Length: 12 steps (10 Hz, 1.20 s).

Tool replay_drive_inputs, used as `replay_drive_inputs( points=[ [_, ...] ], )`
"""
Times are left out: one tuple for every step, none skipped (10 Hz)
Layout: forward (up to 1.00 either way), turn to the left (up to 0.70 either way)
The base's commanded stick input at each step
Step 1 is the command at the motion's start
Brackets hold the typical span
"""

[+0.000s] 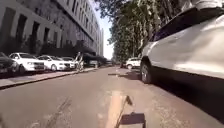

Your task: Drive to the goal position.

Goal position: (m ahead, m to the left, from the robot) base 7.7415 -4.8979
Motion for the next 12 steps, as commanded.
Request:
replay_drive_inputs(
  points=[
    [0.7,0.0],
    [0.7,0.0],
    [0.7,0.0],
    [0.7,0.0],
    [0.7,0.0],
    [0.7,0.0],
    [0.7,0.0],
    [0.7,0.0],
    [0.7,0.0],
    [0.7,0.0],
    [0.7,0.0],
    [0.7,0.0]
  ],
)
